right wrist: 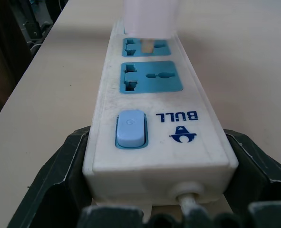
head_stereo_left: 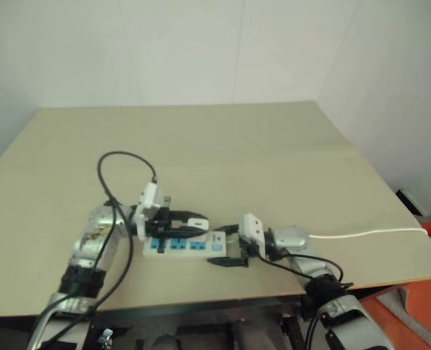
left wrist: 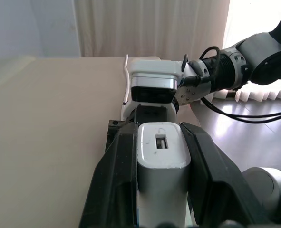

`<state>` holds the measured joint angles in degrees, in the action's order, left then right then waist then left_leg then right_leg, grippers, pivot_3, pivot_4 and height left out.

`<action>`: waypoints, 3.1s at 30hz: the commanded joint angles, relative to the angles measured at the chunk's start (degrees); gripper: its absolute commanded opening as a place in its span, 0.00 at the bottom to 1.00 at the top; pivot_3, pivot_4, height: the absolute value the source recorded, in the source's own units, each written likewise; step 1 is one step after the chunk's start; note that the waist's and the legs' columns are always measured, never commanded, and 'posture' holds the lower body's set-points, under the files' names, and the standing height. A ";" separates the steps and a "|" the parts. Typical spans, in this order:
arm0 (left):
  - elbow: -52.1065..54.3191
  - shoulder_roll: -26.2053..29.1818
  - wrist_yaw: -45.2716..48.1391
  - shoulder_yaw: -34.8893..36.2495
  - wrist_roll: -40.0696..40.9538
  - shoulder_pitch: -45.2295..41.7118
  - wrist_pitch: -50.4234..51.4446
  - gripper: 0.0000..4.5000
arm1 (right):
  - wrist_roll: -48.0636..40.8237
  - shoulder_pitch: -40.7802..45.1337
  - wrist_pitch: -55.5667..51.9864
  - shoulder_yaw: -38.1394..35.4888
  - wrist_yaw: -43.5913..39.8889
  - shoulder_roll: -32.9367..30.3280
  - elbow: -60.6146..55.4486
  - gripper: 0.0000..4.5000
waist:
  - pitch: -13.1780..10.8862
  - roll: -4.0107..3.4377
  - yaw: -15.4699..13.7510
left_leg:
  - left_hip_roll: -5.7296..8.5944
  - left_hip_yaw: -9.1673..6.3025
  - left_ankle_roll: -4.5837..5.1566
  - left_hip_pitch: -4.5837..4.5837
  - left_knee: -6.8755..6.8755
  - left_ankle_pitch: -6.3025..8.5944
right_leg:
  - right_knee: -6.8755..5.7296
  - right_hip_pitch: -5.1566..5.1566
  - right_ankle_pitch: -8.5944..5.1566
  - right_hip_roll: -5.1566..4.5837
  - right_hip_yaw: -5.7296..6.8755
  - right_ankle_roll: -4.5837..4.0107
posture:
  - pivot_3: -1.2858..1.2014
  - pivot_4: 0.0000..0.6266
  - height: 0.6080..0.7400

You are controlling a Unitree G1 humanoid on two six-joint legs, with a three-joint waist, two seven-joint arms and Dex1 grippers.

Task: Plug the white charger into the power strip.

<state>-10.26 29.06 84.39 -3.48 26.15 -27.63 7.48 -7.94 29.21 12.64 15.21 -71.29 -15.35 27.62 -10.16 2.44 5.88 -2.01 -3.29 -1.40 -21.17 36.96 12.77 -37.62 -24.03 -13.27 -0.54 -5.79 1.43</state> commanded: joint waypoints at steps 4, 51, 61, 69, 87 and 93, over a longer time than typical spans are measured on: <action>-1.72 -1.01 0.36 -0.80 -1.41 0.74 -3.99 0.23 | 0.87 -0.55 -1.94 1.82 -0.94 -0.07 0.74 0.76 | 0.02 0.03 -0.14 | 0.00 0.00 0.00 0.00 0.00 0.00 | 0.00 0.01 0.00 0.00 0.00 0.00 | 0.52 0.24 1.00; -9.49 4.68 -1.02 -3.28 -7.01 6.73 -13.40 0.23 | 0.80 0.40 -5.22 1.65 -1.66 0.17 0.32 0.76 | 0.53 -0.39 0.45 | -0.04 0.07 0.00 0.11 -0.15 0.00 | 0.05 0.08 -0.06 0.07 -0.10 -0.02 | 0.52 0.24 1.00; -6.90 5.06 -1.57 -3.70 -5.89 6.01 -10.71 0.65 | 0.69 0.49 -5.11 1.70 -1.39 0.03 0.30 0.76 | 0.52 -0.42 0.66 | -0.02 0.05 0.00 0.08 -0.21 0.01 | 0.07 0.02 -0.08 0.06 -0.09 -0.05 | 0.52 0.24 1.00; -4.45 3.75 -1.47 -2.55 -3.77 5.48 -9.59 0.99 | 0.76 0.88 -4.96 1.85 -1.29 0.39 0.61 0.76 | 0.52 -0.42 0.41 | -0.01 0.07 0.00 0.07 -0.18 0.01 | 0.07 0.01 -0.08 0.04 -0.11 -0.04 | 0.52 0.24 1.00; 4.84 13.36 1.73 5.82 2.37 1.13 -1.82 1.00 | -4.69 -4.09 -10.32 -5.58 -2.18 -12.66 -16.28 1.00 | 0.28 -0.45 -1.10 | 0.00 0.01 -0.01 -0.37 -0.17 0.01 | 0.38 -0.25 -0.05 0.00 -0.01 0.01 | 0.52 0.24 1.00; 5.37 20.98 3.01 9.01 1.07 3.38 -0.83 1.00 | -10.92 -9.15 -15.95 -13.47 -2.25 -22.36 -26.44 1.00 | 0.06 -0.42 -1.65 | -0.02 0.04 -0.01 -0.42 -0.16 0.01 | 0.47 -0.27 -0.04 -0.01 0.01 0.03 | 0.52 0.24 1.00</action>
<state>-6.74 47.49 86.55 2.80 27.10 -25.14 6.33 -15.62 20.85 -1.56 4.97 -73.57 -36.14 5.17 -10.09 2.02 4.23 -2.03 -3.24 -1.40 -21.60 36.80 12.78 -37.15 -24.31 -13.32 -0.54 -5.78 1.46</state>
